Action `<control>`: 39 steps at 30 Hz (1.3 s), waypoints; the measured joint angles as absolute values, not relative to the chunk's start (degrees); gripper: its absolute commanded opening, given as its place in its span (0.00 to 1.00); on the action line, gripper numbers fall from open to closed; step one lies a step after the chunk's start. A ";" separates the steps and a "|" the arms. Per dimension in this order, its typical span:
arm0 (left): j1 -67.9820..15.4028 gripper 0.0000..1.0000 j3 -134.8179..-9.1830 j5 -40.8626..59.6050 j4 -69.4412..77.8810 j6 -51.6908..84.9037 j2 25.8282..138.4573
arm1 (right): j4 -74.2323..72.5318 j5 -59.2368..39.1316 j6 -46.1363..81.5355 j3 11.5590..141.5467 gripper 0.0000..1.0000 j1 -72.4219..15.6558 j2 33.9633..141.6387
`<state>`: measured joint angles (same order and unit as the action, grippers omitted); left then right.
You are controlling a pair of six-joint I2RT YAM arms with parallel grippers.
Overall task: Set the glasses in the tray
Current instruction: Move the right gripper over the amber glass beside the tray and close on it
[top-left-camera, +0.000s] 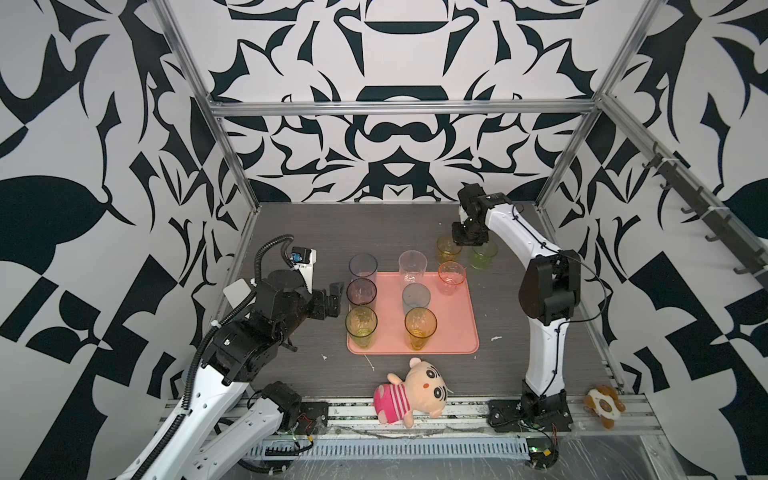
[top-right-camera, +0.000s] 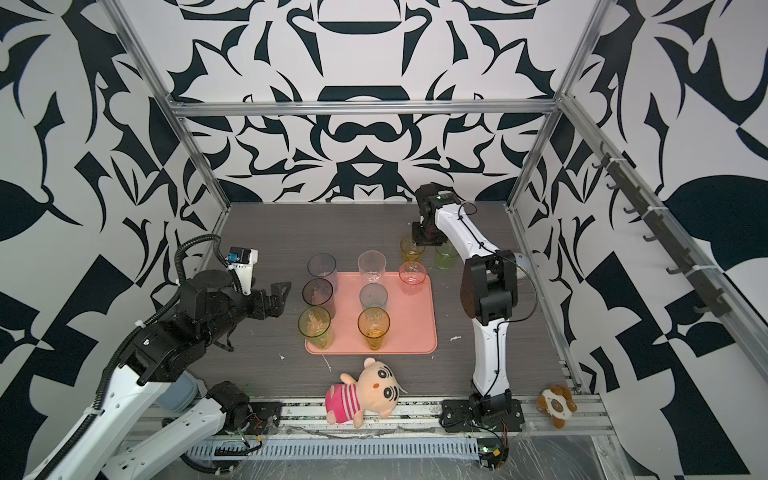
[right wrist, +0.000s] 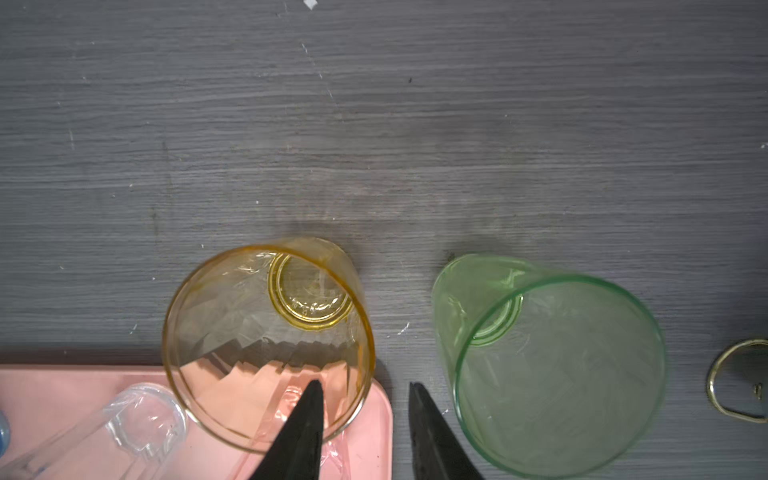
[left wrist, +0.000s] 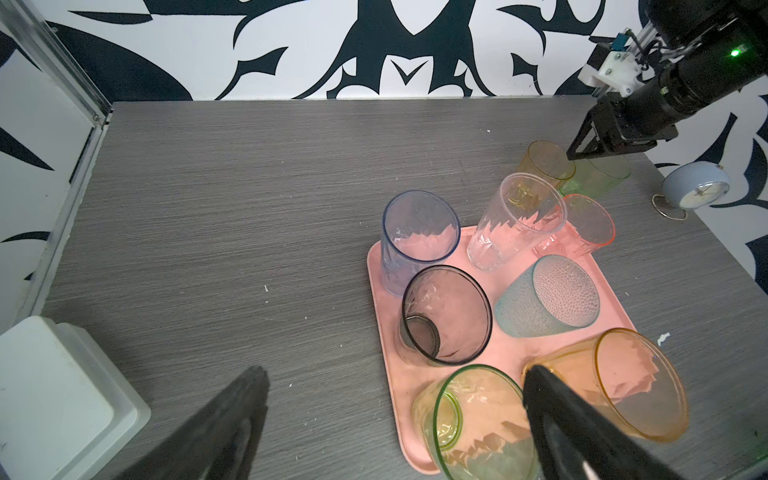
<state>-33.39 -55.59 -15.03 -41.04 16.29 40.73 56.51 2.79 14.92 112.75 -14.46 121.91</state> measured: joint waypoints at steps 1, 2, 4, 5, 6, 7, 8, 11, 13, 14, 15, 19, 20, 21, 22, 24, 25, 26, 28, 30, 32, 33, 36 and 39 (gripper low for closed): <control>-33.39 1.00 -55.59 -15.03 -41.04 16.29 40.73 | 56.53 2.79 14.92 113.45 0.39 -14.44 122.41; -33.39 0.99 -55.59 -15.03 -41.04 16.29 40.73 | 56.53 2.79 14.92 114.02 0.39 -14.41 122.89; -33.39 1.00 -55.59 -15.03 -41.04 16.29 40.75 | 56.64 2.79 14.92 114.54 0.39 -14.37 123.55; -33.39 0.99 -55.59 -15.03 -41.04 16.29 40.86 | 56.80 2.76 14.92 114.72 0.39 -14.35 123.85; -33.39 0.99 -55.59 -15.03 -41.04 16.29 40.91 | 56.93 2.76 14.92 114.89 0.39 -14.33 124.09; -33.39 0.99 -55.59 -15.03 -41.04 16.29 40.95 | 57.08 2.76 14.92 115.09 0.39 -14.33 124.27; -33.39 0.99 -55.59 -15.03 -41.04 16.29 40.99 | 57.19 2.76 14.92 115.39 0.39 -14.33 124.51; -33.39 1.00 -55.59 -15.00 -41.04 16.29 41.06 | 57.30 2.74 14.92 116.18 0.38 -14.33 125.05; -33.39 1.00 -55.59 -15.00 -41.04 16.29 41.04 | 57.30 2.70 14.90 116.68 0.38 -14.33 125.45; -33.39 0.99 -55.59 -15.00 -41.04 16.29 41.04 | 57.39 2.61 14.87 117.08 0.38 -14.33 125.75; -33.39 1.00 -55.59 -15.00 -41.04 16.29 41.04 | 57.41 2.57 14.85 117.38 0.38 -14.33 126.13; -33.39 1.00 -55.59 -14.98 -41.04 16.29 41.04 | 57.56 2.52 14.83 118.26 0.36 -14.33 127.66; -33.39 1.00 -55.59 -14.98 -41.04 16.29 41.04 | 57.67 2.50 14.83 118.26 0.36 -14.33 128.01; -33.36 1.00 -55.59 -14.98 -41.04 16.29 41.04 | 57.76 2.37 14.83 118.24 0.35 -14.31 128.31; -33.36 0.99 -55.59 -14.98 -41.04 16.29 41.04 | 57.84 2.22 14.85 118.26 0.33 -14.31 128.49; -33.36 1.00 -55.59 -14.98 -41.04 16.29 41.04 | 58.02 2.07 14.81 118.26 0.31 -14.31 128.62; -33.36 0.99 -55.59 -14.98 -41.04 16.29 41.04 | 58.06 2.00 14.85 118.26 0.28 -14.31 128.62; -33.36 1.00 -55.59 -14.98 -41.04 16.29 41.04 | 58.04 1.93 14.81 118.26 0.26 -14.31 128.62; -33.36 1.00 -55.59 -14.98 -41.04 16.29 41.04 | 58.06 1.89 14.87 118.26 0.22 -14.31 128.62; -33.36 0.99 -55.59 -14.98 -41.04 16.29 41.04 | 58.06 1.89 14.81 118.26 0.18 -14.26 128.62; -33.36 0.99 -55.59 -14.98 -41.04 16.32 41.04 | 58.08 1.96 14.87 118.26 0.15 -14.22 128.62; -33.36 1.00 -55.59 -14.98 -41.04 16.32 41.04 | 58.08 1.98 14.87 118.26 0.15 -14.22 128.62; -33.36 0.99 -55.59 -14.98 -41.04 16.32 41.04 | 58.19 2.07 14.90 118.26 0.11 -14.22 128.62; -33.36 0.99 -55.59 -14.96 -41.04 16.32 41.01 | 58.43 2.09 14.94 118.26 0.07 -14.22 128.62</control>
